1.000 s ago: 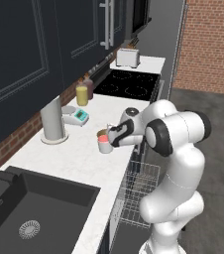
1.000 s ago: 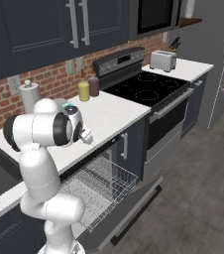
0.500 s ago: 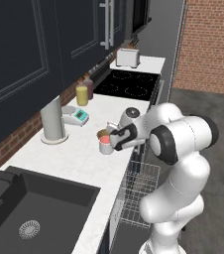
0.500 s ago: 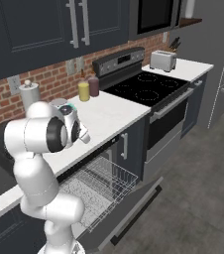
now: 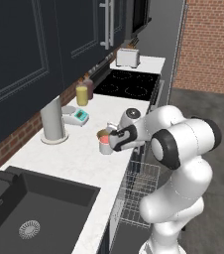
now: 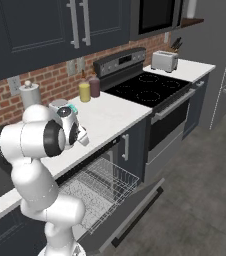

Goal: Pick up the cup and bowl from the counter, place them in the dishwasher, and close the dishwasher door.

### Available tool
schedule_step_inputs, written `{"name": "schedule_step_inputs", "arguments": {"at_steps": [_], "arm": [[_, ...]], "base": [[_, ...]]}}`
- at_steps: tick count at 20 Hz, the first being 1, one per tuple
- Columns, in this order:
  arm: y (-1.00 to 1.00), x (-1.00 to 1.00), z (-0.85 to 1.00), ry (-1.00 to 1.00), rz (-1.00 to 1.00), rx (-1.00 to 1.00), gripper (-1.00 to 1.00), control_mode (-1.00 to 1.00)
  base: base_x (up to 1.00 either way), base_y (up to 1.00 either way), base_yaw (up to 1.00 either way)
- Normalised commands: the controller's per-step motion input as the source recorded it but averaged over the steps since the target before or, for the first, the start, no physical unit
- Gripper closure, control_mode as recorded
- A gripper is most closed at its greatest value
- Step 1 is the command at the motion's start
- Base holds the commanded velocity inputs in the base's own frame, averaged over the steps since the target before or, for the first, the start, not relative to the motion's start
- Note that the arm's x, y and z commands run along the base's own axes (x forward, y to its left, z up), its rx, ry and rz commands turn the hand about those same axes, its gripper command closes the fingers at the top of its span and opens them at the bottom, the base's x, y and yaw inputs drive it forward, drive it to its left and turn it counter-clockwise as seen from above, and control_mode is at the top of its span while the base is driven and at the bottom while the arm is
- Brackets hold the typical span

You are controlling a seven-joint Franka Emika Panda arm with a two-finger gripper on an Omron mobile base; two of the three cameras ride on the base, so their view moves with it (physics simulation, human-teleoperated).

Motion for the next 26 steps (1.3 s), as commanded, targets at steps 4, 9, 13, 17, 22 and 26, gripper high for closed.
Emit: {"name": "schedule_step_inputs", "arguments": {"at_steps": [4,9,13,17,22,26], "arm": [[0.0,0.0,-0.01,0.09,0.0,0.03,-1.0,-1.0],[0.06,0.0,-0.04,0.09,0.0,0.01,-1.0,-1.0],[0.18,0.0,-0.07,0.07,0.0,0.0,-1.0,-1.0],[0.26,0.0,-0.08,0.03,0.0,0.0,-1.0,-1.0],[0.25,0.14,-0.16,0.02,0.0,0.0,-1.0,-1.0],[0.07,0.33,-0.27,0.03,0.0,0.0,-1.0,-1.0]], "base": [[0.0,0.0,0.0],[0.0,0.0,0.0],[0.0,0.0,0.0],[0.0,0.0,0.0],[0.0,0.0,0.0],[0.0,0.0,0.0]]}}
